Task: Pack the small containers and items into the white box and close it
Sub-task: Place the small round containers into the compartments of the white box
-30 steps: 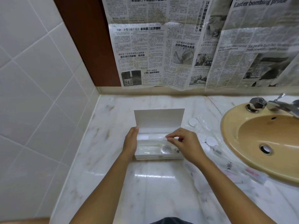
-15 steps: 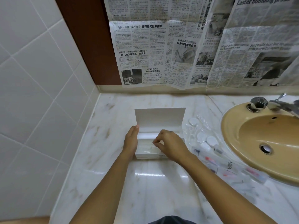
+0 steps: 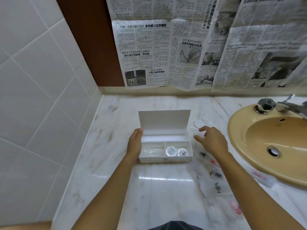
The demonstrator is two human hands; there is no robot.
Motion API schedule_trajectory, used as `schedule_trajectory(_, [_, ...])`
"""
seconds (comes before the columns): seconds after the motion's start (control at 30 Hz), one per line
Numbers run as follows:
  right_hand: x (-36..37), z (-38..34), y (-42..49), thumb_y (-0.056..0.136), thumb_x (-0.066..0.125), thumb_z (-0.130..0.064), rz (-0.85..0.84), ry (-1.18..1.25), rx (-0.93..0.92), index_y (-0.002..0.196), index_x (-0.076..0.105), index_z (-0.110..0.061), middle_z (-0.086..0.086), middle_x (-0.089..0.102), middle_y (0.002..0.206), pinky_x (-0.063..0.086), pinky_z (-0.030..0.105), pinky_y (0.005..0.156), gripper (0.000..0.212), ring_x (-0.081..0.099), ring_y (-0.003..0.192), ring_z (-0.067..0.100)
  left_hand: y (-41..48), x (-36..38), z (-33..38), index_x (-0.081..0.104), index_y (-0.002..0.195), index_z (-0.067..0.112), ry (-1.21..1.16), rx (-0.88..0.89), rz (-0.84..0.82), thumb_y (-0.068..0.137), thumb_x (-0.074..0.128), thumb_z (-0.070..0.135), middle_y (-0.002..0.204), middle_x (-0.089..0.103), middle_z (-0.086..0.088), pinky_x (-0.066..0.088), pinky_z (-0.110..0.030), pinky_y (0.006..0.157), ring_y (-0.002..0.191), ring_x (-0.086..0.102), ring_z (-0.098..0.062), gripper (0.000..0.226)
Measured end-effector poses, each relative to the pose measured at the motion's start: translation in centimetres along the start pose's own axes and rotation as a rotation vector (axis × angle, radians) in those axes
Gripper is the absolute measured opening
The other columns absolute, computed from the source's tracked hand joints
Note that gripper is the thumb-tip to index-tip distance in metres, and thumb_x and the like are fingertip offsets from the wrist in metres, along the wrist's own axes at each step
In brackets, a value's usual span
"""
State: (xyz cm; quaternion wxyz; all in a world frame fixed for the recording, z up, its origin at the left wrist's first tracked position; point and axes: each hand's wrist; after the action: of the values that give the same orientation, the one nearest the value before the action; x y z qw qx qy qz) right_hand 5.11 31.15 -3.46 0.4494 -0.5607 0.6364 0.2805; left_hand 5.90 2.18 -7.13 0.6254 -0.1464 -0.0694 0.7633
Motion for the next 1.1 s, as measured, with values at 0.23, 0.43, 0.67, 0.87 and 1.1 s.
schedule_trajectory(0.23, [1.3,0.9,-0.2,0.085,0.068,-0.025,0.057,0.025,-0.006,0.107,0.071,-0.019,0.0,0.07,0.104,0.052,0.033,0.075,0.023,0.064,0.092,0.023,-0.3,0.0,0.3,0.063,0.12,0.021,-0.02,0.011,-0.007,0.105,0.04,0.036,0.119,0.066,0.01,0.039,-0.018,0.093,0.115,0.057,-0.006,0.032])
schedule_trajectory(0.43, [0.0,1.0,-0.9,0.082,0.066,-0.021,0.218,0.217,0.058,0.101,0.071,-0.021,-0.006,0.071,0.087,0.048,0.03,0.067,0.019,0.063,0.08,0.018,-0.1,0.0,0.1,0.062,0.123,0.02,-0.016,0.009,-0.004,0.105,0.04,0.036,0.124,0.064,0.007,0.038,-0.025,0.103,0.12,0.055,-0.009,0.033])
schedule_trajectory(0.67, [-3.9,-0.7,-2.6,0.084,0.069,-0.018,0.434,0.594,-0.017,0.097,0.074,-0.023,-0.009,0.072,0.084,0.047,0.023,0.069,0.016,0.06,0.068,0.014,-0.1,0.0,0.0,0.062,0.124,0.021,-0.018,0.004,-0.002,0.104,0.041,0.038,0.124,0.064,0.008,0.038,-0.029,0.108,0.12,0.055,-0.008,0.034])
schedule_trajectory(0.87, [-5.2,-3.7,-5.9,0.08,0.074,-0.002,0.316,0.621,-0.505,0.086,0.074,-0.015,-0.014,0.065,0.07,0.036,0.018,0.054,0.014,0.042,0.051,0.011,-0.3,0.0,0.2,0.062,0.124,0.022,-0.021,-0.001,-0.003,0.105,0.04,0.036,0.121,0.064,0.012,0.038,-0.018,0.094,0.115,0.055,-0.003,0.032])
schedule_trajectory(1.1, [0.6,-6.3,-6.2,0.083,0.073,-0.018,-0.04,0.297,-0.697,0.086,0.075,-0.026,-0.018,0.061,0.094,0.044,0.017,0.063,0.009,0.054,0.066,0.004,-0.4,0.2,0.5,0.059,0.12,0.027,0.004,-0.005,0.003,0.106,0.038,0.036,0.112,0.062,0.02,0.036,-0.009,0.084,0.105,0.054,0.006,0.026])
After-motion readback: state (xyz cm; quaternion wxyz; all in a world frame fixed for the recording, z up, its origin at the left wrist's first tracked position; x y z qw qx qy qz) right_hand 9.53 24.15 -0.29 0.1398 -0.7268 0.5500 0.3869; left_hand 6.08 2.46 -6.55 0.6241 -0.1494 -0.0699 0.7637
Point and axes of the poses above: each hand's wrist, its own y-axis towards the middle knuckle, its own x-axis out of the palm, z = x × y
